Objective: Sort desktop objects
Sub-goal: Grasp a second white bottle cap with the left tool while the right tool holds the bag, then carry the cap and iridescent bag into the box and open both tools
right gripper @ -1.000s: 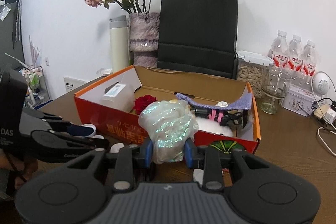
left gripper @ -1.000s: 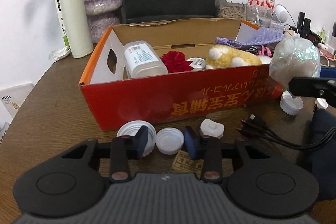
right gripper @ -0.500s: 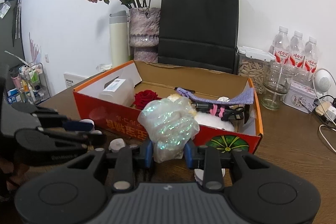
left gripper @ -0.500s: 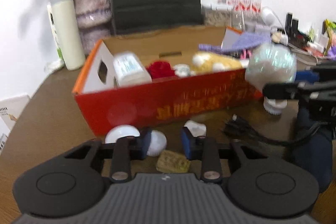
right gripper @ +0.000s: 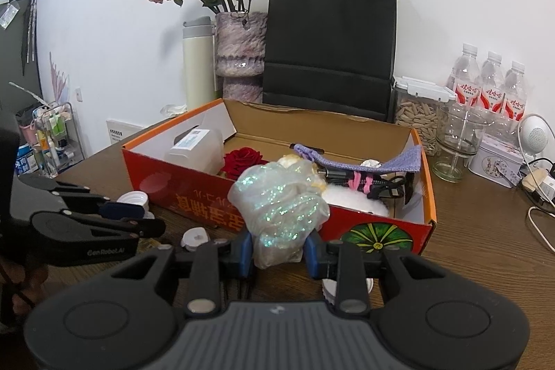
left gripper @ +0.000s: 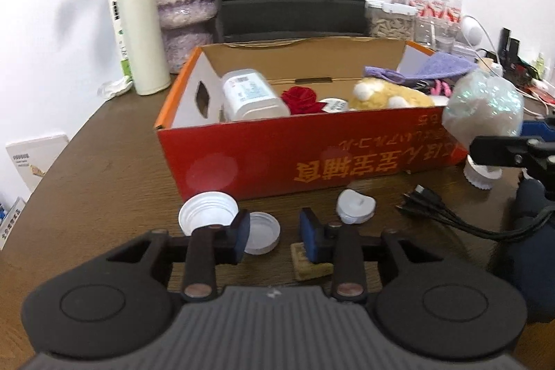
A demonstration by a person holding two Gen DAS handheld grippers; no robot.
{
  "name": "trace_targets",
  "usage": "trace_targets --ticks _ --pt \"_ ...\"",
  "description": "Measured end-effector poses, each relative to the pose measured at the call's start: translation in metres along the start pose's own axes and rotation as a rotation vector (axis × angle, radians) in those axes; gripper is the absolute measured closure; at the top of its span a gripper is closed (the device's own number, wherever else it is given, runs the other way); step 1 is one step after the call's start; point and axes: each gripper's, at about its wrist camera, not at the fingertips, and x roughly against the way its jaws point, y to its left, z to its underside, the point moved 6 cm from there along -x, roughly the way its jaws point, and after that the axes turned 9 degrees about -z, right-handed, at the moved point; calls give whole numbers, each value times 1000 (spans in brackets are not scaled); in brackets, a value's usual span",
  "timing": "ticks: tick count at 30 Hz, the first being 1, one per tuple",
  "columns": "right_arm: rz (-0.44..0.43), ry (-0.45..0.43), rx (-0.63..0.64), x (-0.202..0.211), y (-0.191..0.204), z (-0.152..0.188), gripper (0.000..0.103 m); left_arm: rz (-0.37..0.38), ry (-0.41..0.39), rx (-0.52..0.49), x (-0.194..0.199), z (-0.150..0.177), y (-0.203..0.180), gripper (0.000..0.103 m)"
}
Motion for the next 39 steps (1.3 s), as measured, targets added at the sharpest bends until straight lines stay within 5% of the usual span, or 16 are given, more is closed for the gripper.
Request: trace_targets --ticks 16,19,23,32,35,39 --pt "-10 5 11 -2 3 3 74 -57 14 30 -3 5 13 69" --pt "-11 5 13 -1 3 3 74 -37 14 37 -4 5 13 82" --pt "-12 4 14 -1 3 3 74 -42 10 44 -8 3 14 83" --pt "-15 6 20 0 6 4 74 -55 31 94 -24 -7 15 62" --pt "-15 6 20 -1 6 4 74 -42 27 89 -27 -10 13 74" --pt "-9 -5 12 1 3 1 74 -31 -1 76 -17 -10 9 74"
